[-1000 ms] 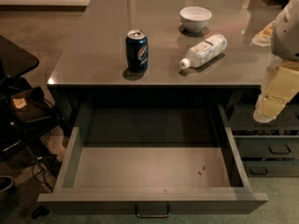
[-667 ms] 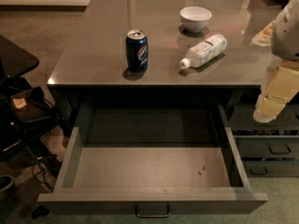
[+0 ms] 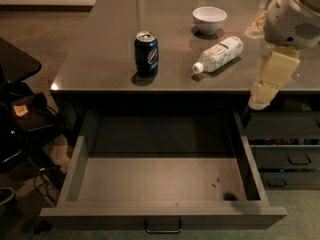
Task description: Place pepsi can into top drawer
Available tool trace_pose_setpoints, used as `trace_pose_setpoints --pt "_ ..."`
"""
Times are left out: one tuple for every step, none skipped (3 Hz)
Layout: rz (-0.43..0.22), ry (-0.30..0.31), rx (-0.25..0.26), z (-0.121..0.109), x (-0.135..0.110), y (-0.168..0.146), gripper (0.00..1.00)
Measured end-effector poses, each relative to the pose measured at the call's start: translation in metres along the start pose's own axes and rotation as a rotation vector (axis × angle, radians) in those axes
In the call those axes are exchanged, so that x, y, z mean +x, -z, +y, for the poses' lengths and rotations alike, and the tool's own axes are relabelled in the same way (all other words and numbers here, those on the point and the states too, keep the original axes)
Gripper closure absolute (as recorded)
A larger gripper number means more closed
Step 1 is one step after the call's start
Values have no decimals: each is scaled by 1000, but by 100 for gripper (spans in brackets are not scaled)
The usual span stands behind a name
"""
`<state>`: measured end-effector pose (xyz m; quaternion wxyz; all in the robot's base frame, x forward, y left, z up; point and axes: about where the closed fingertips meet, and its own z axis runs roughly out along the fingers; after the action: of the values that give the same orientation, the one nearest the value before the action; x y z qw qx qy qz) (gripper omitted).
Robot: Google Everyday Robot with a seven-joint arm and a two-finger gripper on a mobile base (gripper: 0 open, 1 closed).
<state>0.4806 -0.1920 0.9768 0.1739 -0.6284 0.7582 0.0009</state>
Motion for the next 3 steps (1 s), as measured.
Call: trace_pose_setpoints --pt "-74 34 -39 -38 -29 -15 0" --pt "-137 65 -64 -66 -58 -26 0" --pt "-174 82 -75 -83 -75 -33 0"
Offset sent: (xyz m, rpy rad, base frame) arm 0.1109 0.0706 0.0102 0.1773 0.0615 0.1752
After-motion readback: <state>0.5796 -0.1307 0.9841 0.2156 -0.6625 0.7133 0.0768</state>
